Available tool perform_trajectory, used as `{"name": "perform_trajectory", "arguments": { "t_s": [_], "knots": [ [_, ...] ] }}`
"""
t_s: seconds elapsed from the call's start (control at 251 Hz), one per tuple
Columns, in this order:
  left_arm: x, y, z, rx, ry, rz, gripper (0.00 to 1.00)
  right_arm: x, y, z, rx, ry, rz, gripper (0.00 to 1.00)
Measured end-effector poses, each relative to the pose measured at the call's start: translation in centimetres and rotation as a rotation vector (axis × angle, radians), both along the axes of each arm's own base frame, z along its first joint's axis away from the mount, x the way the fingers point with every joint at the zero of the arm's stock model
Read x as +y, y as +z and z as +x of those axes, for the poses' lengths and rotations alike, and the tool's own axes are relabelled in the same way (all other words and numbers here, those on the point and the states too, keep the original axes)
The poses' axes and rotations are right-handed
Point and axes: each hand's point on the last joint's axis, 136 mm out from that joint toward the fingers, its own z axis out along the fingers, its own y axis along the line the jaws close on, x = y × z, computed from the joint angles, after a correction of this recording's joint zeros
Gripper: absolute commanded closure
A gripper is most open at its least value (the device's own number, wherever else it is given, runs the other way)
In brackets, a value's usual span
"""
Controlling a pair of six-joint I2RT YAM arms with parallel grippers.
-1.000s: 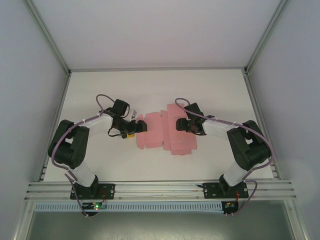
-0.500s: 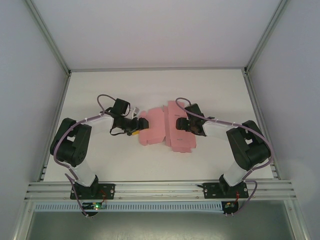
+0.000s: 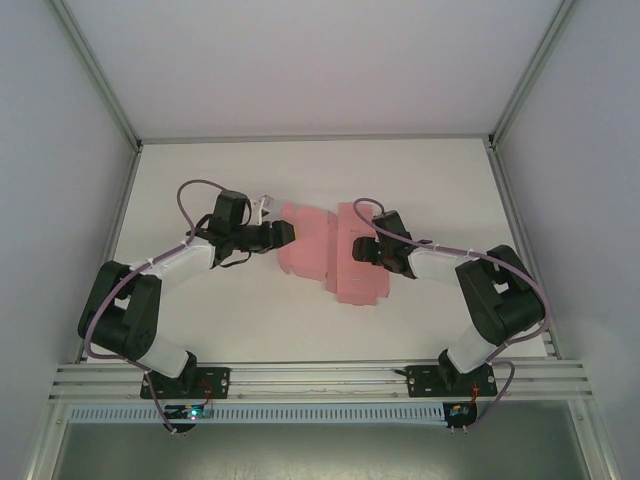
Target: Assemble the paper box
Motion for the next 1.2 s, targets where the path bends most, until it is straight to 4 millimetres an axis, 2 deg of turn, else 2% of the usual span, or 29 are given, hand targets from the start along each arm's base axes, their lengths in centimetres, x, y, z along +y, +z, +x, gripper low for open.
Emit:
{"name": "perform_trajectory", "arguments": {
  "t_s": [0.064,0.212,0.315,0.427,0.555,0.71,0.77,0.87,1.078,1.201],
  "knots": [
    [0.0,-0.9,0.1,0.02,0.004,0.011,0.67,0.0,0.1,0.0,-0.002,0.001,0.004,0.35],
    [0.2,-3.1,0.7,0.066,0.018,0.048,1.0,0.0,0.5,-0.6,-0.004,0.008,0.014,0.31],
    [0.3,-3.0,1.0,0.042,0.01,0.066,1.0,-0.7,1.4,-1.2,-0.01,0.005,0.023,0.27],
    [0.1,-1.9,1.2,-0.013,-0.01,0.064,1.0,-2.1,4.1,-1.2,-0.074,-0.018,0.063,0.23],
    [-0.5,1.7,0.9,-0.146,-0.06,0.021,1.0,-5.2,7.6,-0.7,-0.183,-0.092,0.139,0.2],
    [-1.2,7.9,-0.6,-0.372,-0.144,-0.073,1.0,-7.5,9.2,-1.7,-0.284,-0.124,0.265,0.19],
    [-1.3,9.8,-1.3,-0.442,-0.167,-0.102,1.0,-7.4,9.5,-2.3,-0.309,-0.103,0.318,0.19],
    [-1.6,12.3,-2.4,-0.533,-0.192,-0.134,1.0,-6.4,11.2,-2.9,-0.379,-0.042,0.406,0.19],
    [-1.9,15.5,-4.4,-0.665,-0.232,-0.209,1.0,-5.0,15.8,-3.6,-0.551,0.075,0.497,0.19],
    [-2.1,17.3,-5.8,-0.724,-0.252,-0.239,1.0,-4.4,16.9,-3.9,-0.593,0.12,0.526,0.19]
  ]
}}
